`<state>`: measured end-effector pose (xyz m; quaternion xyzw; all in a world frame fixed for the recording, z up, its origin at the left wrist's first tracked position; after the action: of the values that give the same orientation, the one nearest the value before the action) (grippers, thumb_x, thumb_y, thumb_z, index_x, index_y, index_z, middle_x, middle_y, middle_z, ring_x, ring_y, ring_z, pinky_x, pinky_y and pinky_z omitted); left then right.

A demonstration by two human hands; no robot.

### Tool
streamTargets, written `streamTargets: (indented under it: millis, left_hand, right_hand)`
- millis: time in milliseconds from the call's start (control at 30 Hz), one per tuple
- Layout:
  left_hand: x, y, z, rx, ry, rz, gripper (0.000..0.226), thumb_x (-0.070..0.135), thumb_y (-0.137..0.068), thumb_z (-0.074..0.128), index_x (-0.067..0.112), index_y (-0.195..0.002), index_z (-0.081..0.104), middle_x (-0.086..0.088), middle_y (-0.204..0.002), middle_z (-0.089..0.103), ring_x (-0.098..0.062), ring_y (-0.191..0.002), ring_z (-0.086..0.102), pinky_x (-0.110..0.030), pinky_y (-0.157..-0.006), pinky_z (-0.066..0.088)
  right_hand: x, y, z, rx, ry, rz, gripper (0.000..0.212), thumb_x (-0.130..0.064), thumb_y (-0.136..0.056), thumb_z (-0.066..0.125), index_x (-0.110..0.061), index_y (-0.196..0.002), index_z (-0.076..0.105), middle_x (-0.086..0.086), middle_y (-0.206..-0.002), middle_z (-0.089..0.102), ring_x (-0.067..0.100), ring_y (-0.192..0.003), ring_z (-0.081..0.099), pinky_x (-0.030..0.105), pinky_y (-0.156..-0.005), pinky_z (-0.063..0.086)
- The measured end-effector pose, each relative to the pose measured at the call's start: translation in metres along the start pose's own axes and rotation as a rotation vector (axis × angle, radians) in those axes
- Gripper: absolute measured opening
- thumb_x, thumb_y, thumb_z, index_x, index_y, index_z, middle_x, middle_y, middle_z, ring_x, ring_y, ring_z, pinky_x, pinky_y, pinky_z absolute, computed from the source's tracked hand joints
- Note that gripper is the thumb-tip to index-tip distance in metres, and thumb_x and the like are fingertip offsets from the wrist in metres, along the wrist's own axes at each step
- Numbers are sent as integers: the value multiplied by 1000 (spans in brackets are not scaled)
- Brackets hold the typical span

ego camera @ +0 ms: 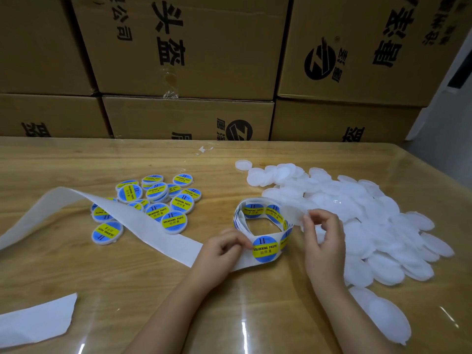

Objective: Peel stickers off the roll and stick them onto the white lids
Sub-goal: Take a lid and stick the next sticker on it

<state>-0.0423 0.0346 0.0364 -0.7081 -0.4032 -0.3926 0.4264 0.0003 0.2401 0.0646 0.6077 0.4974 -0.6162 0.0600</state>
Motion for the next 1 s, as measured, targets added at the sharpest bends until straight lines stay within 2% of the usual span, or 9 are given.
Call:
streamTargets:
  millis: [67,233,367,433,500,600,700,833,1000]
  left_hand:
    - [-1,-1,3,-32,-18,11,45,-13,-81,47,27,-76,68,8,-87,65,2,-90,58,-11,-83,39]
    - [-6,-3,4,-53,15,-17,30,-4,-88,53,19,-81,71,5,-92,67,0,-93,59,-11,-84,39]
    - [-6,-2,3,-86,208,-83,30,27,-92,45,24,-78,72,7,-90,68,-3,-93,59,-14,-86,40]
    - [-7,-2,2,-90,220,-90,33,32,-93,44,22,-82,73,5,-93,69,-2,-93,59,-14,-86,41]
    - [-9,-2,1,-68,164,-93,28,32,-94,52,21,-76,69,6,-78,65,0,-78,56,-13,-75,40]
    - [-15,-2,0,-25,90,-118,25,29,-90,60,20,-67,59,15,-58,43,1,-59,40,-11,-57,33]
    - [-17,-3,-2,-3,82,-113,26,30,-90,58,15,-68,56,16,-57,42,0,-58,38,-12,-56,32]
    - [-13,-3,-3,18,104,-102,29,37,-88,55,17,-67,52,15,-60,42,0,-58,38,-12,-55,31]
    - [-10,-3,-6,57,263,-111,36,42,-79,55,7,-73,56,9,-65,51,-1,-62,45,-11,-58,37]
  right_hand:
    - [-6,9,7,-41,-176,40,17,-20,-92,59,-36,-90,55,-23,-90,64,0,-86,57,8,-73,42]
    - [-20,27,31,-206,-195,-68,11,-37,-89,55,-47,-93,57,-19,-90,64,2,-84,61,7,-70,43]
    - [-12,30,38,-245,-135,-44,13,-52,-84,49,-51,-95,57,-17,-90,65,13,-90,61,28,-75,50]
    - [-10,28,38,-251,-108,-44,12,-53,-83,51,-52,-93,57,-17,-88,64,19,-90,60,35,-77,50]
    - [-8,28,40,-272,-81,-47,11,-48,-82,55,-53,-92,57,-13,-82,63,19,-90,58,32,-80,49]
    - [-11,29,41,-278,3,-77,13,-46,-79,58,-56,-87,57,-14,-76,62,7,-87,50,13,-76,38]
    - [-22,27,41,-287,7,-152,14,-38,-85,53,-49,-89,60,-18,-83,61,5,-86,52,12,-76,38]
    - [-25,22,38,-283,67,-277,33,-21,-90,39,-21,-105,68,-14,-99,61,3,-92,50,27,-84,40]
    - [-23,21,40,-291,205,-306,19,-24,-83,56,-19,-91,72,-7,-87,63,18,-81,53,39,-75,42]
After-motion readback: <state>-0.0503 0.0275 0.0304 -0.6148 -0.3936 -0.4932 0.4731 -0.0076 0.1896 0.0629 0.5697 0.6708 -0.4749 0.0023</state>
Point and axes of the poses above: each hand's wrist, its own y-axis away from the middle knuckle, its own z-axis out of the palm, x = y × z, the point moved 8 cm from there along -y, towards the middle knuckle
